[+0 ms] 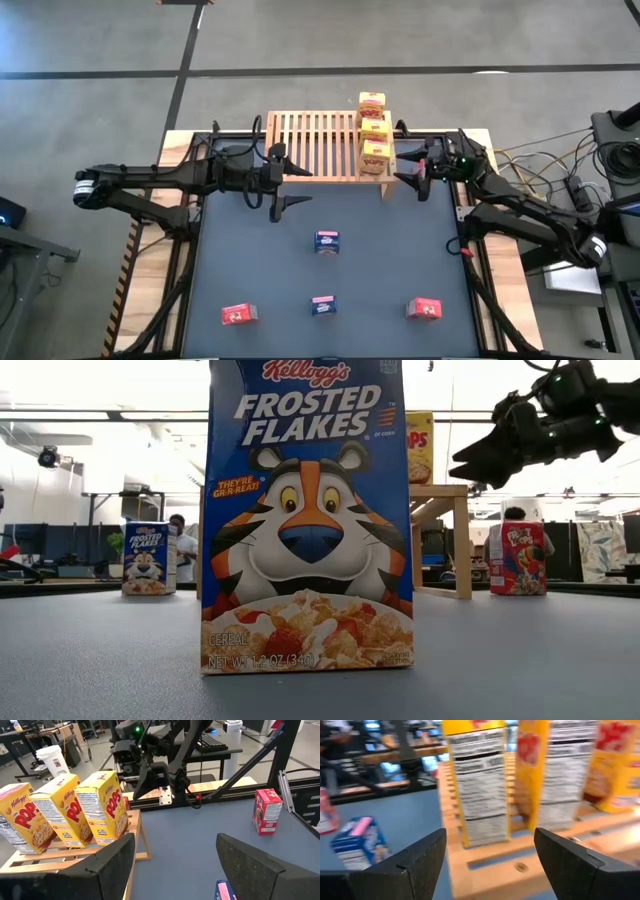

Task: Stack cereal on shelf
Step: Put the top red cereal box on the shelf

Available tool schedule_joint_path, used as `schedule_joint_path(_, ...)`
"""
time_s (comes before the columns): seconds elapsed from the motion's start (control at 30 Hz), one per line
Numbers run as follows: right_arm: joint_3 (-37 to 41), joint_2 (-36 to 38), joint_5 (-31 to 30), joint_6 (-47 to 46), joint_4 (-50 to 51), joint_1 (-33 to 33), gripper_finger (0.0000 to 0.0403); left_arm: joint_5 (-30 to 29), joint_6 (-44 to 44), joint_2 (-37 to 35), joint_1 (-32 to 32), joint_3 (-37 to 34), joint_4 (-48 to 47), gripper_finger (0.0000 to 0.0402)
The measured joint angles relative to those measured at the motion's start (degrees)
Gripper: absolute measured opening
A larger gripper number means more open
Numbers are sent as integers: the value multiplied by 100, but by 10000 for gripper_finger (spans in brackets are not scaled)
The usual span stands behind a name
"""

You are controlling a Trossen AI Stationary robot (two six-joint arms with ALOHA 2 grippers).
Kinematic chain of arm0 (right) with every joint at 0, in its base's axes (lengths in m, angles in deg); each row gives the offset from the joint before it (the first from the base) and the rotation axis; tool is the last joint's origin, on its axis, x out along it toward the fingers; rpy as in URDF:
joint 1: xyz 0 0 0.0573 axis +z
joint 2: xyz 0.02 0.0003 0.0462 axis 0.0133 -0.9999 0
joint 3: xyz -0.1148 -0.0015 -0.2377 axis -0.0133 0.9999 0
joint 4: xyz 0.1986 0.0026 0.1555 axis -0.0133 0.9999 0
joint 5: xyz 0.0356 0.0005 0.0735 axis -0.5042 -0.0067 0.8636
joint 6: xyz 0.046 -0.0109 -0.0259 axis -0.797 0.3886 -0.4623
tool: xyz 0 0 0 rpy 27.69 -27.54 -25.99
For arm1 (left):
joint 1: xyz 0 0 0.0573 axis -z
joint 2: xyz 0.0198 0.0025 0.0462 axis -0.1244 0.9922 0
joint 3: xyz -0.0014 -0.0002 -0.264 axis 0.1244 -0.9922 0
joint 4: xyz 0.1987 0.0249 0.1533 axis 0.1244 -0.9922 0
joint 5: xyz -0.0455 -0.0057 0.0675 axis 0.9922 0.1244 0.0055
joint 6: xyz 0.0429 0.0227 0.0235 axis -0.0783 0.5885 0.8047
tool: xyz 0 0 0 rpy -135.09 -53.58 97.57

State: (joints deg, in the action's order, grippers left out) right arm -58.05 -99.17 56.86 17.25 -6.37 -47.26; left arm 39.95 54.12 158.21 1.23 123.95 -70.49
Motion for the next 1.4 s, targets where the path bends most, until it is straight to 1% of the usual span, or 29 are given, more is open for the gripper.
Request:
schedule_joint_path(0.17, 0, 580, -832, -40, 828, 11, 286, -2, 0, 0, 0, 0, 1, 263)
schedule_joint_path(0.3, 0, 907, -1500, -339, 1328, 13, 286, -4, 0, 0, 0, 0, 1, 263)
schedule_joint_path(0.37, 0, 1045, -1741, -494, 1553, 13, 286, -6, 0, 0, 0, 0, 1, 263)
schedule_joint_path(0.6, -28, 1365, -1864, -813, 2059, 13, 286, -17, 0, 0, 0, 0, 1, 263)
schedule_joint_path(0.67, -146, 1391, -2024, -809, 2385, 13, 286, -17, 0, 0, 0, 0, 1, 263)
schedule_joint_path(0.77, -304, 1386, -2227, -872, 2578, 52, 286, -17, 0, 0, 0, 0, 1, 263)
schedule_joint_path(1.03, -816, 1382, -2352, -1068, 2666, 422, 286, -15, 0, 0, 0, 0, 23, 263)
schedule_joint_path(1.1, -946, 1380, -2494, -1060, 2785, 520, 286, -15, 0, 0, 0, 0, 20, 263)
schedule_joint_path(1.2, -1200, 1380, -2863, -983, 3115, 659, 286, -15, 0, 0, 0, 0, 20, 263)
schedule_joint_path(1.27, -1433, 1373, -3276, -900, 3518, 752, 286, -15, 0, 0, 0, 0, 20, 263)
schedule_joint_path(1.4, -1854, 1174, -4469, -958, 4600, 949, 286, -15, 0, 0, 0, 0, 31, 263)
